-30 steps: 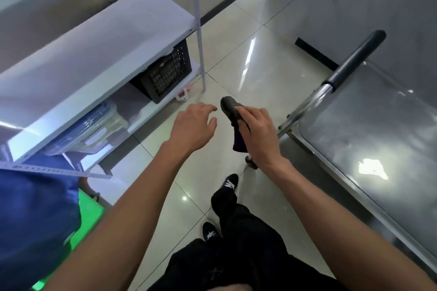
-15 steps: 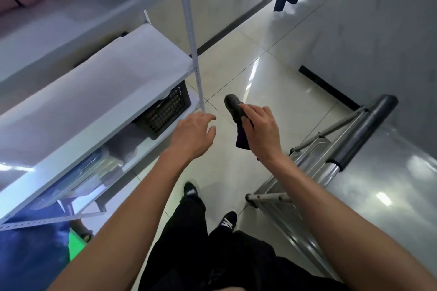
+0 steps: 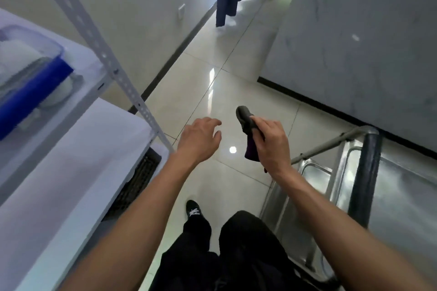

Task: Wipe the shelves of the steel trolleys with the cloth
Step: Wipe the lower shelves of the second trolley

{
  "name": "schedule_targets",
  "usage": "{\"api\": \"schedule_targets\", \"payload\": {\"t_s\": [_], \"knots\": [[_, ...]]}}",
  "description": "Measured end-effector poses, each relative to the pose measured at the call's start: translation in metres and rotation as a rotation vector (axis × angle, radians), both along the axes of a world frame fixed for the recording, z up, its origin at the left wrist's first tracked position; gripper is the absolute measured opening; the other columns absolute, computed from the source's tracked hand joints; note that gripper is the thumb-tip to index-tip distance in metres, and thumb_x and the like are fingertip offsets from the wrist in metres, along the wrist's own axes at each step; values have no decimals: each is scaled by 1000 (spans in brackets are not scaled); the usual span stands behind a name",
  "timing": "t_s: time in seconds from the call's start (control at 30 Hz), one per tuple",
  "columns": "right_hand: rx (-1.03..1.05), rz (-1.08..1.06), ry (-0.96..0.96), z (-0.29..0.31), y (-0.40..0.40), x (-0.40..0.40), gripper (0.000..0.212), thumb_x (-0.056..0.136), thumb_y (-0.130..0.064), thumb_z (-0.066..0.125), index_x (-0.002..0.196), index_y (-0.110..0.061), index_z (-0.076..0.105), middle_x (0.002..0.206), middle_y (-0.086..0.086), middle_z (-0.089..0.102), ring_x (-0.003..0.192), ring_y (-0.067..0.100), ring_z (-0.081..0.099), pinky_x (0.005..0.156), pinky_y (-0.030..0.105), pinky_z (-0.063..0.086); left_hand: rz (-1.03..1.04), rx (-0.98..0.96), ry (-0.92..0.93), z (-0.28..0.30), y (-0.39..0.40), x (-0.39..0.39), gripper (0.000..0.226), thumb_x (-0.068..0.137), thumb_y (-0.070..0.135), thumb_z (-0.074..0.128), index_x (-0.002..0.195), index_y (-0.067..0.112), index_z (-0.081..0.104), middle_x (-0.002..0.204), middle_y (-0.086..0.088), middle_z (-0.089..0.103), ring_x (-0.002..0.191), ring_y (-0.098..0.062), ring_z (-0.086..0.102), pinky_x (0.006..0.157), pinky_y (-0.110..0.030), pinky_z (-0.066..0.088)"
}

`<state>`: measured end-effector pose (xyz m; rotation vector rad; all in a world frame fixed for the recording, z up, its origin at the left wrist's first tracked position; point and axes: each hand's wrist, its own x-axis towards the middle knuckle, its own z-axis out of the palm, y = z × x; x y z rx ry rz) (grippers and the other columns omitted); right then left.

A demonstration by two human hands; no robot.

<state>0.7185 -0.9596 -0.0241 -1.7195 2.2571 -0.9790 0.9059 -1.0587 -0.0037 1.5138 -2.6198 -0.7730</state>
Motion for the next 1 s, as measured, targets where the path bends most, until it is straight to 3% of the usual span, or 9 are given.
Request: {"api": "schedule_targets", "payload": {"t_s": [0.5, 0.8, 1.0], "knots": [[-21, -429, 11, -14, -91, -175, 30, 98, -13, 57, 128, -13, 63, 116, 1, 69, 96, 18, 52, 86, 35, 49, -501, -118, -54, 11, -146, -237, 41, 102, 35, 46, 141, 25, 53, 141, 1, 57, 128, -21, 52, 104, -43, 45], [-22, -514, 64, -6, -144, -284, 30, 98, -13, 55, 127, -11, 63, 118, 1, 68, 97, 21, 54, 87, 38, 50, -594, -128, -49, 16, -210, -357, 41, 101, 36, 44, 140, 25, 54, 143, 1, 55, 132, -23, 50, 107, -44, 42], [12, -623, 30, -10, -164, -351, 31, 98, -11, 54, 127, -9, 63, 121, 4, 67, 102, 24, 53, 91, 39, 47, -685, -69, -30, 0, -251, -443, 41, 100, 33, 46, 138, 23, 57, 140, -2, 58, 128, -27, 52, 100, -44, 46]]}}
